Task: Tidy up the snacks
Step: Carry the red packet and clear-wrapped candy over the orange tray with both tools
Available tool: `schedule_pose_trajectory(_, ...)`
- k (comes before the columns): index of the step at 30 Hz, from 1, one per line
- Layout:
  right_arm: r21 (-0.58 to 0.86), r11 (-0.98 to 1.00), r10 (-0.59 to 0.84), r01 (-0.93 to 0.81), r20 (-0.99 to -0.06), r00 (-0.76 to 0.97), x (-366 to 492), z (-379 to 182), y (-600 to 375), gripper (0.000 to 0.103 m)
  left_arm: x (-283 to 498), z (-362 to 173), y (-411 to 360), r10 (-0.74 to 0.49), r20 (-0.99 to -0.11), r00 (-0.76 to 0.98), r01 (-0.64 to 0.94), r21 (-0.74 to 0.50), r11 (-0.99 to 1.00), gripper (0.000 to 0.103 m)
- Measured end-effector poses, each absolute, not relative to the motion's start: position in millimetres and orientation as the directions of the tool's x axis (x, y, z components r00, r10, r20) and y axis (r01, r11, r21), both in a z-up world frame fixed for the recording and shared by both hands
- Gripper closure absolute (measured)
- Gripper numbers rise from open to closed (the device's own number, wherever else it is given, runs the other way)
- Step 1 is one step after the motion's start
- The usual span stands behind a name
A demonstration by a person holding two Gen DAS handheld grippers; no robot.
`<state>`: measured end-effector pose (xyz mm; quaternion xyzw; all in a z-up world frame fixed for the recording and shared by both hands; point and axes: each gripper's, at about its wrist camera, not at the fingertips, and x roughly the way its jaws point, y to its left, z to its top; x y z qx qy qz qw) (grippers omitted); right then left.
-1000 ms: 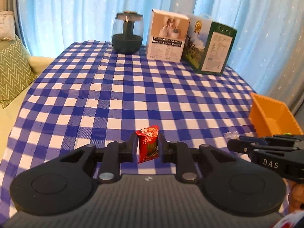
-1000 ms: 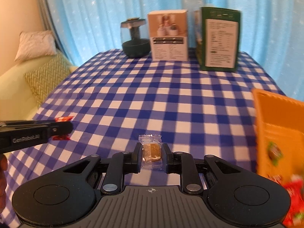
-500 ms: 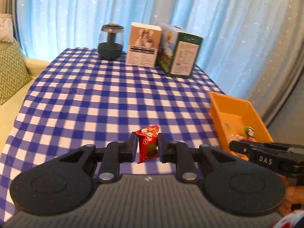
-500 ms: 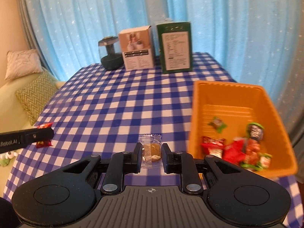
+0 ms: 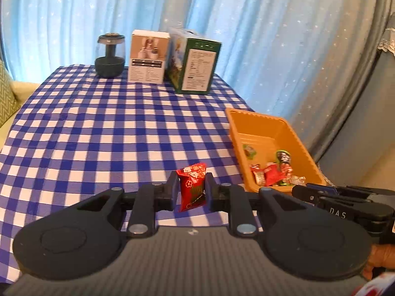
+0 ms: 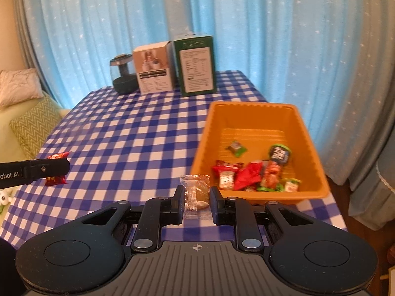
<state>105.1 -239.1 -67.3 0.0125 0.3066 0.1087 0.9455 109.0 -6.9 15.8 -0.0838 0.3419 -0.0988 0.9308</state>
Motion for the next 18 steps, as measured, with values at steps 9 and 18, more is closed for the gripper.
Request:
schedule_pose_trajectory(9,0.096,0.985,0.175,-0.147,-0.566,0.806,92.4,-62.3,-262.8,0.081,107.5,17.0,-35.2,-0.28,-0.621,0.732,0.179,-0.221,0.959,0.084)
schedule_pose_trajectory(18,0.108,0.986,0.163,-0.124,-0.553,0.817,92.0,-57.0,-270.2,0.081,111.6,16.2,-50.3,-0.299,-0.627,0.72,0.207,-0.217,0.954,0.084)
